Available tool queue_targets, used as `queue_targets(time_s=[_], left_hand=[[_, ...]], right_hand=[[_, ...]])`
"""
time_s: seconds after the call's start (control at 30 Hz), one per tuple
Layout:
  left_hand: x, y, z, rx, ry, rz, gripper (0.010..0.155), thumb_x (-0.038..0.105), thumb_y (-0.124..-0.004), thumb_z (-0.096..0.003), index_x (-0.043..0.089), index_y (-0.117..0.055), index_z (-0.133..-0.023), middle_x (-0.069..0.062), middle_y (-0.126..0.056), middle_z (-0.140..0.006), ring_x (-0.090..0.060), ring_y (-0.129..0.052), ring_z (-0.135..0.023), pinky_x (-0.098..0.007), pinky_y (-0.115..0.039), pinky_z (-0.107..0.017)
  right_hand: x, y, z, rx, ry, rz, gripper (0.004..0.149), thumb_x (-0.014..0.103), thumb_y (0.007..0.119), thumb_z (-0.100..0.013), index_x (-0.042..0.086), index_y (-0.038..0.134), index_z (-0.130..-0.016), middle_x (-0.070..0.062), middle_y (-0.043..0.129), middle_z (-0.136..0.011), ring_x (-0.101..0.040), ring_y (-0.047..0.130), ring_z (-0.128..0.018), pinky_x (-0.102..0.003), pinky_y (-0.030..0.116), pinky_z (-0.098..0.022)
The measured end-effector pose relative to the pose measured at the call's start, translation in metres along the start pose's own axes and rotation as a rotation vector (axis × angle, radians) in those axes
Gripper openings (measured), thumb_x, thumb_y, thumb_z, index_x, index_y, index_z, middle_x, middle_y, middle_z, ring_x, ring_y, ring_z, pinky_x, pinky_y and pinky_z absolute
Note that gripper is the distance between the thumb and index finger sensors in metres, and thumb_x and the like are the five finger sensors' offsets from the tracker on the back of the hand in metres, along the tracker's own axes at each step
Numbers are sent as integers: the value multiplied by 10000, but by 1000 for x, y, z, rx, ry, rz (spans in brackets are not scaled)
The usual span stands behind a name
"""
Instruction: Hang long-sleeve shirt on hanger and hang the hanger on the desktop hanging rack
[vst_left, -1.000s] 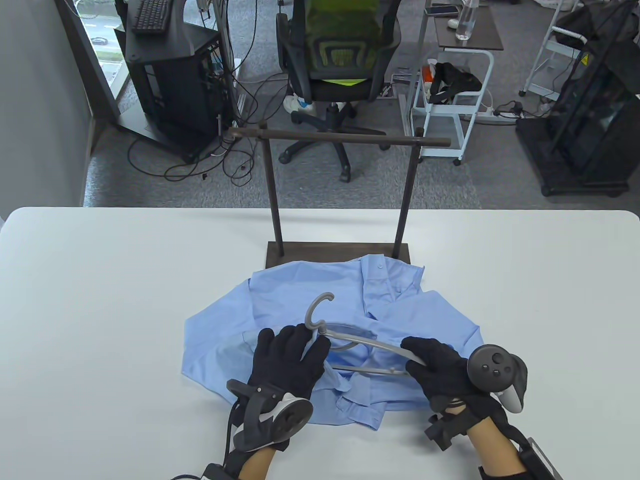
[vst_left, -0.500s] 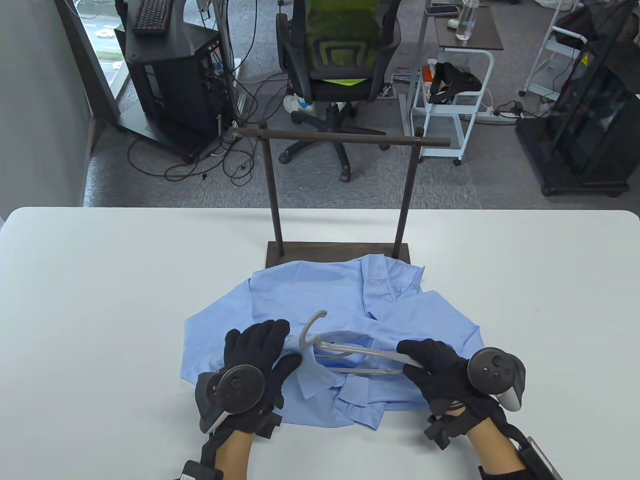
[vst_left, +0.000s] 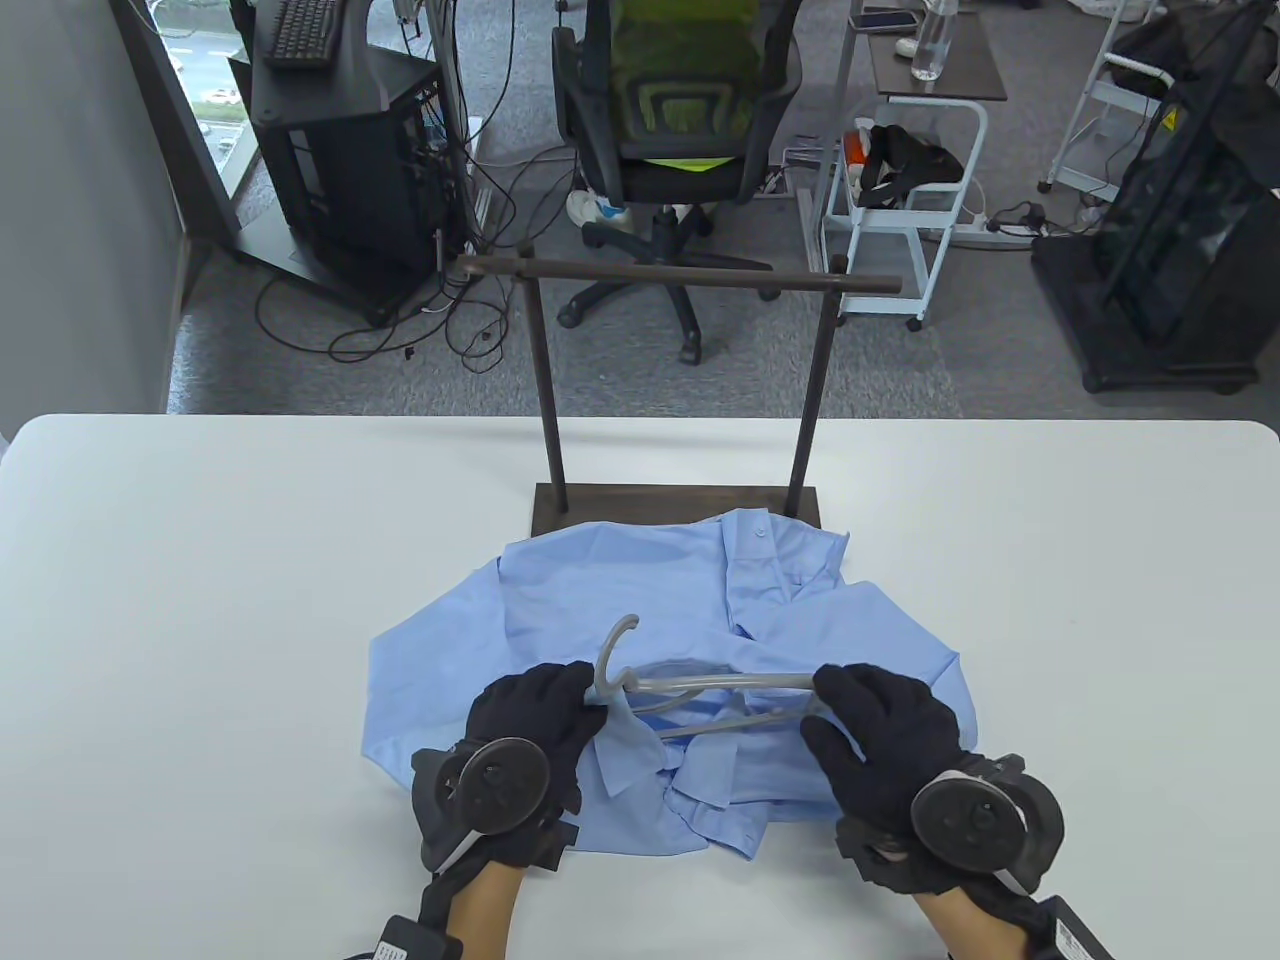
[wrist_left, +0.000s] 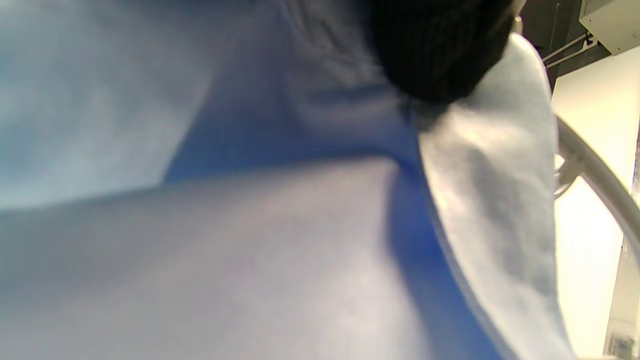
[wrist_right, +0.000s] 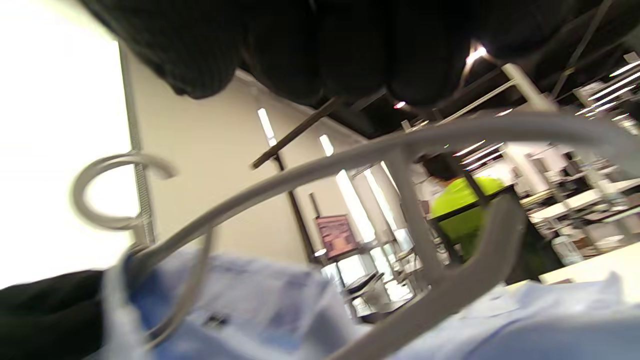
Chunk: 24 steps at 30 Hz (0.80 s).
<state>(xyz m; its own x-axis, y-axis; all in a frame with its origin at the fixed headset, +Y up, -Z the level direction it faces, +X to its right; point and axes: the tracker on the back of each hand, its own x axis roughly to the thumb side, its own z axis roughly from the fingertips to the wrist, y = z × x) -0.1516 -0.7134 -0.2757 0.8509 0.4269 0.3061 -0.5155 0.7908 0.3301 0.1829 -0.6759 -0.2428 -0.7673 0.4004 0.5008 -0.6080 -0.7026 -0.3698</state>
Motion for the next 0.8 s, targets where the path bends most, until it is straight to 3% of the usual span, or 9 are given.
queue_targets(time_s=[0.1,0.17,0.23,0.33,0.43,0.67,0.8], left_hand=[[1,-1,0,-3,10,27,534,480,-806,-407,260,-850,-891,-40,-910,-857,-305,-1015,-674,-619,-777,-562],[2,-2,0,-3,9,28,534,480,-807,-408,257,-853,-891,-42,-913,-857,-306,-1017,-676,-624,-777,-562],[3,-3,0,-5,4,15,534,479,-808,-408,256,-854,-891,-41,-915,-856,-305,-1018,-679,-626,-773,-566],[4,-4,-1,-9,5,15,534,479,-809,-408,256,-854,-891,-42,-916,-857,-306,-1017,-682,-630,-771,-567],[5,-5,-1,-6,5,23,535,479,-808,-409,256,-853,-893,-43,-911,-866,-310,-1015,-692,-637,-772,-565],[8,-3,1,34,10,46,534,480,-807,-410,261,-852,-895,-39,-901,-886,-310,-1015,-705,-646,-774,-562],[10,-3,1,36,5,50,531,478,-808,-412,264,-852,-895,-38,-898,-892,-313,-1014,-709,-649,-774,-562]], right_hand=[[17,28,6,158,5,11,423,475,856,-434,200,949,-742,-131,931,-696,-388,971,-560,-561,798,-444],[25,60,10,304,9,101,449,510,837,-435,196,958,-733,-132,939,-689,-392,976,-553,-562,803,-435],[27,80,10,381,32,167,496,554,808,-437,183,969,-724,-140,948,-677,-399,982,-533,-561,809,-417],[28,107,5,480,116,306,664,700,729,-405,160,995,-685,-155,969,-631,-405,988,-466,-541,824,-357],[24,120,-3,595,241,369,790,800,670,-374,147,997,-675,-162,967,-626,-412,979,-457,-537,820,-346],[14,131,-11,645,338,532,837,847,642,-355,143,1030,-585,-144,997,-565,-410,993,-426,-542,828,-331],[13,137,-7,654,332,523,773,801,723,-397,127,1017,-637,-159,980,-611,-423,982,-469,-553,820,-362]])
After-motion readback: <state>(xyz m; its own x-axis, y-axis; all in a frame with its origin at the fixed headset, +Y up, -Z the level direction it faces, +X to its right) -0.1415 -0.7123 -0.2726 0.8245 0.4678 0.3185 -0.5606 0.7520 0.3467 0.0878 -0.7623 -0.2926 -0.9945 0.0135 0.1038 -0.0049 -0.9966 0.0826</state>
